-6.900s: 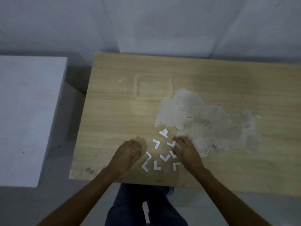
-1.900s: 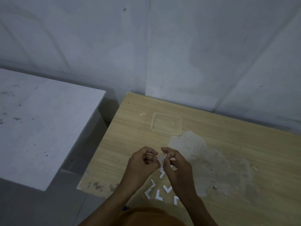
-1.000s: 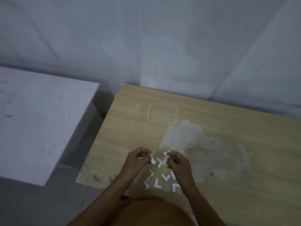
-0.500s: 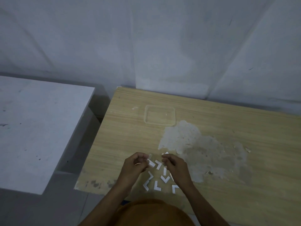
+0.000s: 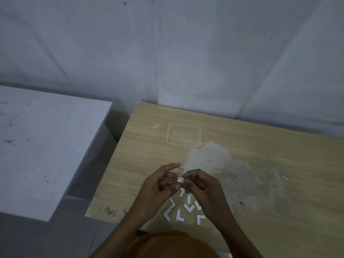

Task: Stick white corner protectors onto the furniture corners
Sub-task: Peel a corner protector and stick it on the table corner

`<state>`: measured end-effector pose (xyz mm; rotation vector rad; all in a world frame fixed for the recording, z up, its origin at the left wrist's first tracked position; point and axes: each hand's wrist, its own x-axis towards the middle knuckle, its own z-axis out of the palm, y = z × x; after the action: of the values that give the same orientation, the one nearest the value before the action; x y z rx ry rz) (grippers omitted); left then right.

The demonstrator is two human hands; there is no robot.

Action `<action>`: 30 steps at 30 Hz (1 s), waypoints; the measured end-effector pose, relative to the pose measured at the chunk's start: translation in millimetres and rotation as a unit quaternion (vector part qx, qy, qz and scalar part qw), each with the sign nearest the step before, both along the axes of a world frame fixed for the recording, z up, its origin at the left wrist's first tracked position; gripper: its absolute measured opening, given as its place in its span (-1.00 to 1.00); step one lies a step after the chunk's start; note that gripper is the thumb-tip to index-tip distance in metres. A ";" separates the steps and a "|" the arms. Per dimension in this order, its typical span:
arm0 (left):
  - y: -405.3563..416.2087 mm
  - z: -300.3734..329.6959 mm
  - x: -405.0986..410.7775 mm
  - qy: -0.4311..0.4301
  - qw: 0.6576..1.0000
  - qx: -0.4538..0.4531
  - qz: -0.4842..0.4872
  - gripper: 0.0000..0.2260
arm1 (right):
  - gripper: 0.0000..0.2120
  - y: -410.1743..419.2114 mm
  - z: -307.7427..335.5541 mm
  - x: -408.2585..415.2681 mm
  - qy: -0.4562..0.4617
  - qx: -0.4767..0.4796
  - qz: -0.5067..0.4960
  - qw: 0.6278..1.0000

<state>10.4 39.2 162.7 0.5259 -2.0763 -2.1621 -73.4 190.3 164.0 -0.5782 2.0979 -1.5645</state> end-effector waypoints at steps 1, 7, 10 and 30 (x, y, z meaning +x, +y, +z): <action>-1.3 3.1 1.0 0.008 1.000 -0.011 -0.010 -0.58 | -0.86 0.7 3.0 -0.8 -0.001 -0.006 0.005 1.000; -5.3 17.1 6.9 0.045 0.991 -0.115 -0.043 -0.52 | -0.82 6.8 18.7 -0.8 0.014 0.001 0.026 1.000; -4.7 21.0 7.7 0.060 0.985 -0.162 -0.030 -0.52 | -0.80 9.0 27.2 0.8 0.045 0.015 0.023 0.999; 0.3 8.4 8.1 0.089 0.952 -0.292 0.010 -0.58 | -0.89 6.4 21.1 8.6 0.227 0.104 0.050 0.967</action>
<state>18.5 39.5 171.2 0.2669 -2.4226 -1.4000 -64.9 196.7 185.2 -1.0242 2.4773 -1.2181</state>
